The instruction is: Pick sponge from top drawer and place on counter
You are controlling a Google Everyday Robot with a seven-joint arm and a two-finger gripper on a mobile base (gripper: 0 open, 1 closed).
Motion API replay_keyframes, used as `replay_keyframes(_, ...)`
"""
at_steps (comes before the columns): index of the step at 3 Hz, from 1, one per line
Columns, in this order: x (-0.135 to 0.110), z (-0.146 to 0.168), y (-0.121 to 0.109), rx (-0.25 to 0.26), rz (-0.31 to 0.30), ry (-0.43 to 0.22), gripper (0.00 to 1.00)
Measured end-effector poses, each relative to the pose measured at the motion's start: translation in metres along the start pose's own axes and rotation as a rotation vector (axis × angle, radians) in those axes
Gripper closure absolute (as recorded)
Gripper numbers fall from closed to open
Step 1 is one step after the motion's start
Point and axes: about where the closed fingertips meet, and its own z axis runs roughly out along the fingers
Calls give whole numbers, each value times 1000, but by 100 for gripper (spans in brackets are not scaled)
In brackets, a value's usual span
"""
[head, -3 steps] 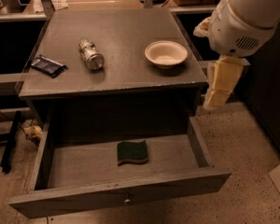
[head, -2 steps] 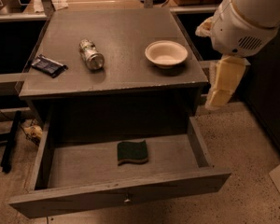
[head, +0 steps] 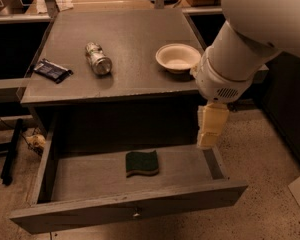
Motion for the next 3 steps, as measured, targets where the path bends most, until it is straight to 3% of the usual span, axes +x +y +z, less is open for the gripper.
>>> replay_keyframes(1, -1, 0, 2, -3, -3, 0, 0)
replay_keyframes(2, -25, 23, 1, -40, -11, -39, 0)
replay_keyframes(3, -59, 59, -25, -59, -88, -71, 0)
